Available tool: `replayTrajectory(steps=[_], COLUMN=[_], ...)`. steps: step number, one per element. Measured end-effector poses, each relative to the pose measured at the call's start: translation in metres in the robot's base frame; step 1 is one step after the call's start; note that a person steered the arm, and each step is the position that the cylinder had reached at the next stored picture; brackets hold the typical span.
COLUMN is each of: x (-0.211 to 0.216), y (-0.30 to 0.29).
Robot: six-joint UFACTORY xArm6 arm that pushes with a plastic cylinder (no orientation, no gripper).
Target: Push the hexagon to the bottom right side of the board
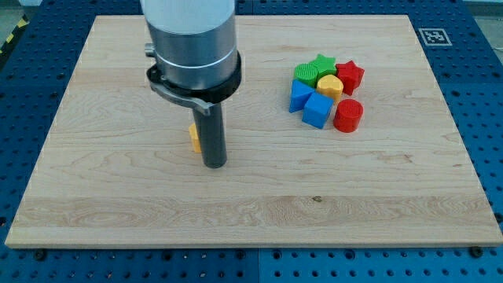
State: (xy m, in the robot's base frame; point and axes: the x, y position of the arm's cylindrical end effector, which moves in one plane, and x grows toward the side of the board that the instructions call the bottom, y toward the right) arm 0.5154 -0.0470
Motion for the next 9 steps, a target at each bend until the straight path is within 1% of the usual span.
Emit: replayTrajectory(steps=[1,2,3,4,5,6,7,8,9], x=[0.000,0.000,0.000,-0.002,-0.044,-0.054,-0.054,-0.052,-0.043], y=[0.033,0.019,-0.063,-0.160,-0.223,-0.217,-0.194,-0.184,-0.157])
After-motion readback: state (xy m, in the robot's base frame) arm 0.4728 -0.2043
